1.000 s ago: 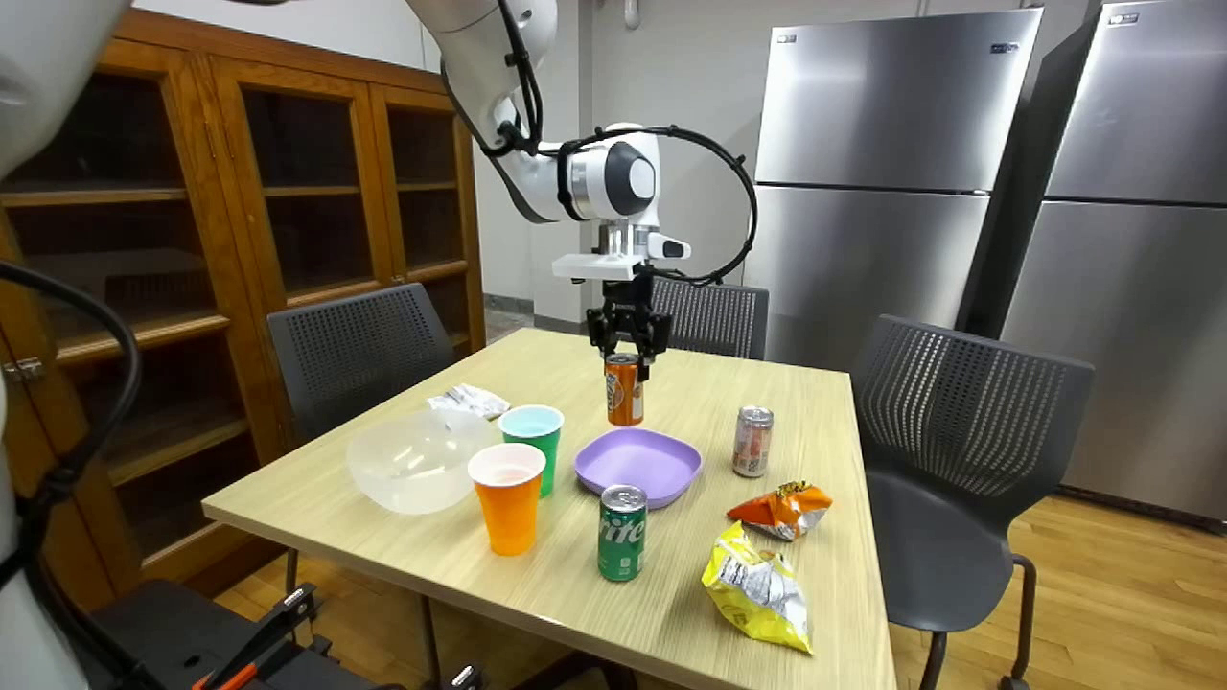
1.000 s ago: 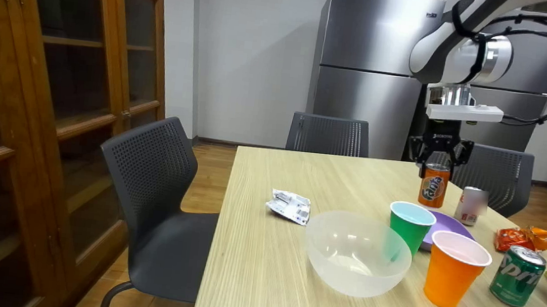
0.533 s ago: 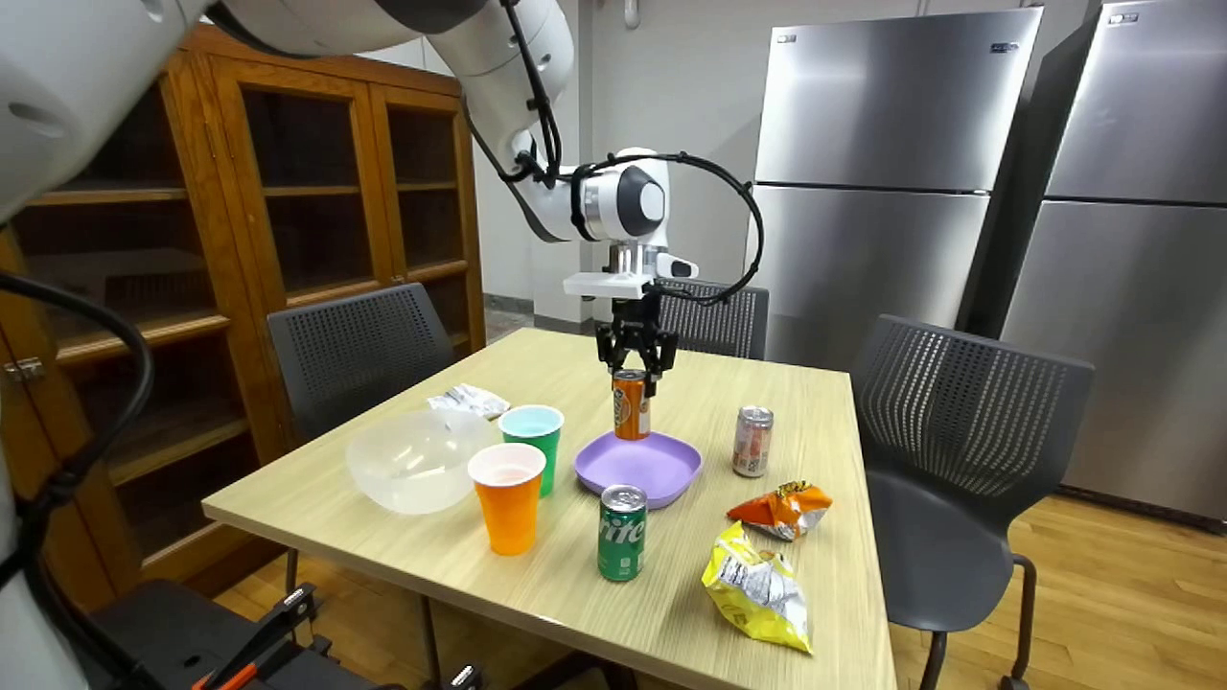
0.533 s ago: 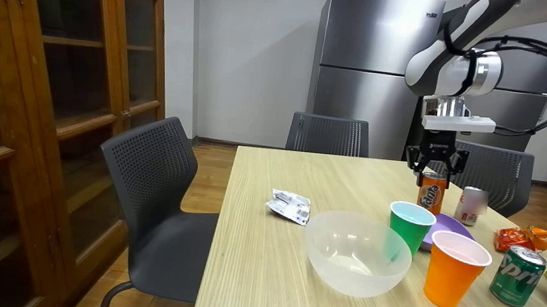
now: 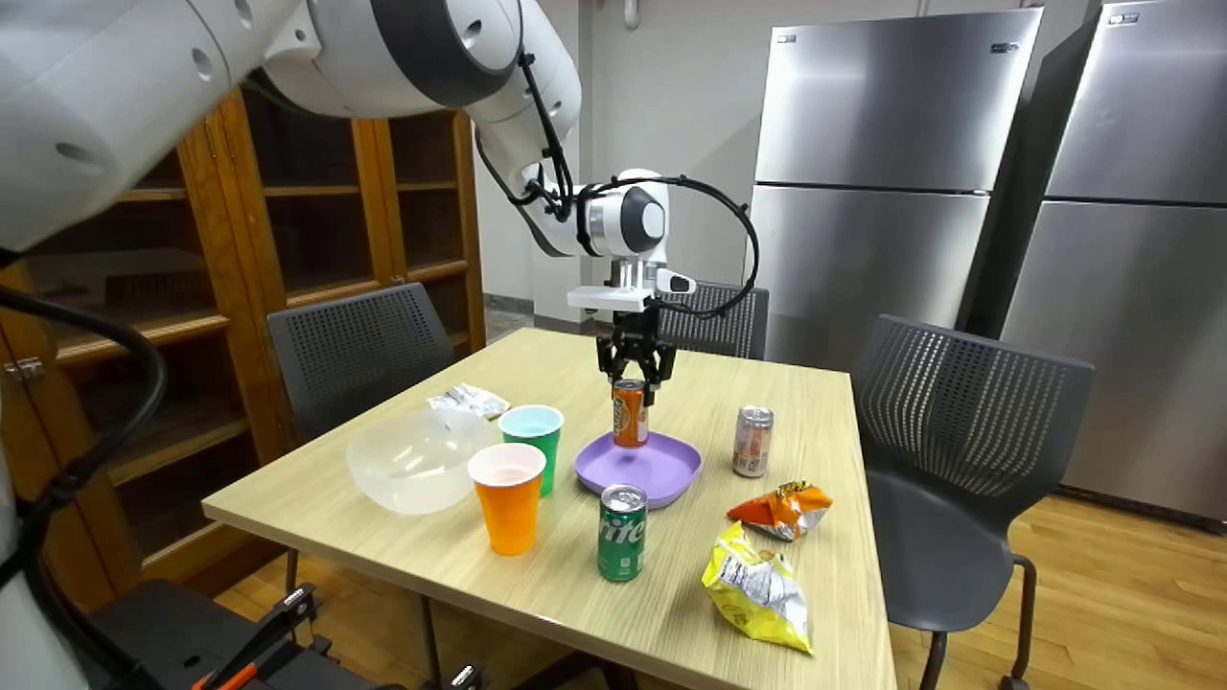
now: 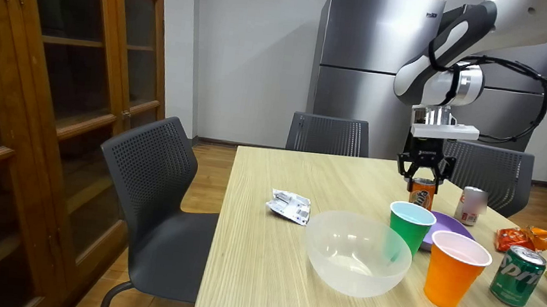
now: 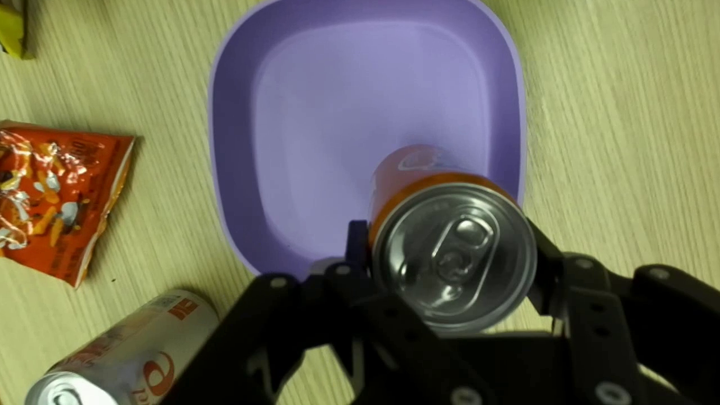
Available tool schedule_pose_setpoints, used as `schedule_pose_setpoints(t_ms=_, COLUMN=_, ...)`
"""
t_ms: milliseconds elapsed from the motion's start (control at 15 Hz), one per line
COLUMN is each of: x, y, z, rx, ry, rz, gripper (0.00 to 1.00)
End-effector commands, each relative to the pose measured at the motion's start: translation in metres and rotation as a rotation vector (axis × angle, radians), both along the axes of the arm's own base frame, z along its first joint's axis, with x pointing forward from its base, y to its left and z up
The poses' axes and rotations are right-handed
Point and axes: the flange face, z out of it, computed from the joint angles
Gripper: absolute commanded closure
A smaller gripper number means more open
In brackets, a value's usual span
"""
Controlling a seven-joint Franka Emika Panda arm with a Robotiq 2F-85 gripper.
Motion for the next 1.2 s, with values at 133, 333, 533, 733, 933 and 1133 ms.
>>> schedule_pose_setpoints(t_ms=133, x=0.015, y=0.002, z=-0.002, rx=0.019, ry=0.037, rz=0.019, gripper=0.62)
schedule_pose_setpoints(t_ms=333, x=0.016, y=0.003, z=-0.002, rx=0.015, ry=0.054, rz=0.028, gripper=0.12)
schedule_pose_setpoints(t_ms=533, x=0.016, y=0.003, z=0.006, rx=0.006, ry=0.059, rz=0.029, gripper=0.01)
schedule_pose_setpoints(t_ms=733, x=0.017, y=0.003, z=0.023, rx=0.012, ry=0.053, rz=0.031, gripper=0.00)
schedule_pose_setpoints(t_ms=933, x=0.020, y=-0.002, z=0.049, rx=0.023, ry=0.034, rz=0.028, gripper=0.00)
schedule_pose_setpoints(t_ms=1133, x=0.022, y=-0.013, z=0.072, rx=0.026, ry=0.021, rz=0.014, gripper=0.00)
